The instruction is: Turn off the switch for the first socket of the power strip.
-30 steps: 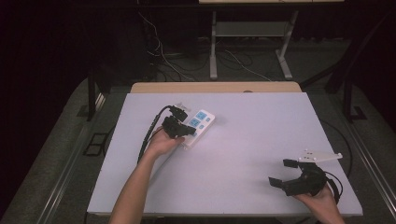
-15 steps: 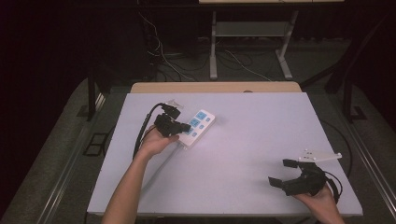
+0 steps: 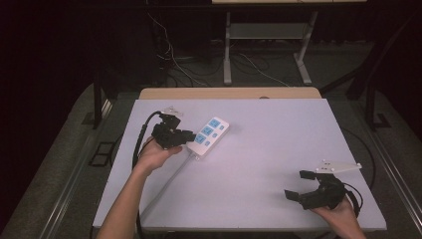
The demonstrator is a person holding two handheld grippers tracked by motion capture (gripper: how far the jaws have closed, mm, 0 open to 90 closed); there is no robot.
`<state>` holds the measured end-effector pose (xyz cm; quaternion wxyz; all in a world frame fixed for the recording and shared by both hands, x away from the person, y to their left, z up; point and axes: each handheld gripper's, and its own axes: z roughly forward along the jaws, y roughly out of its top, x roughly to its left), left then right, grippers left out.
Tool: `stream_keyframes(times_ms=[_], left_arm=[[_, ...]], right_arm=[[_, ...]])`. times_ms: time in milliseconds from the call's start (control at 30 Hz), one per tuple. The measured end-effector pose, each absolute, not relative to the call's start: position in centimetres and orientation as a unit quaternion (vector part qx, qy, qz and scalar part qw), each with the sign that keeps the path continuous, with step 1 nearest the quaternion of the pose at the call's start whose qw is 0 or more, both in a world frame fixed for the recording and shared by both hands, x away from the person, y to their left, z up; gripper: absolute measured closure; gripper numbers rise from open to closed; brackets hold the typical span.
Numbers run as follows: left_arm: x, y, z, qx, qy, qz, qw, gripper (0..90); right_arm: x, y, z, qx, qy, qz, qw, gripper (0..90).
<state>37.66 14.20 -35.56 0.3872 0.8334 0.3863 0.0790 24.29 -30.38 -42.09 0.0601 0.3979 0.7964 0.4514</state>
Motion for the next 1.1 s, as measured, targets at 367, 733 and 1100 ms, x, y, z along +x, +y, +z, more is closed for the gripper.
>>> stream_keyframes(times_ms=[367, 733, 1100], left_arm=[[35.6, 16.0, -34.4, 0.816, 0.388, 0.082, 0.422, 20.9], [32.8, 15.8, -34.6, 0.827, 0.373, 0.081, 0.412, 0.0], [29.7, 16.2, -36.3, 0.823, 0.36, 0.09, 0.43, 0.0]], right_arm=[[24.2, -30.4, -42.0, 0.399, 0.796, 0.452, 0.06, 0.7], [24.2, -30.2, -42.1, 0.397, 0.796, 0.452, 0.06, 0.7], [24.2, -30.1, -42.0, 0.395, 0.797, 0.453, 0.059, 0.7]])
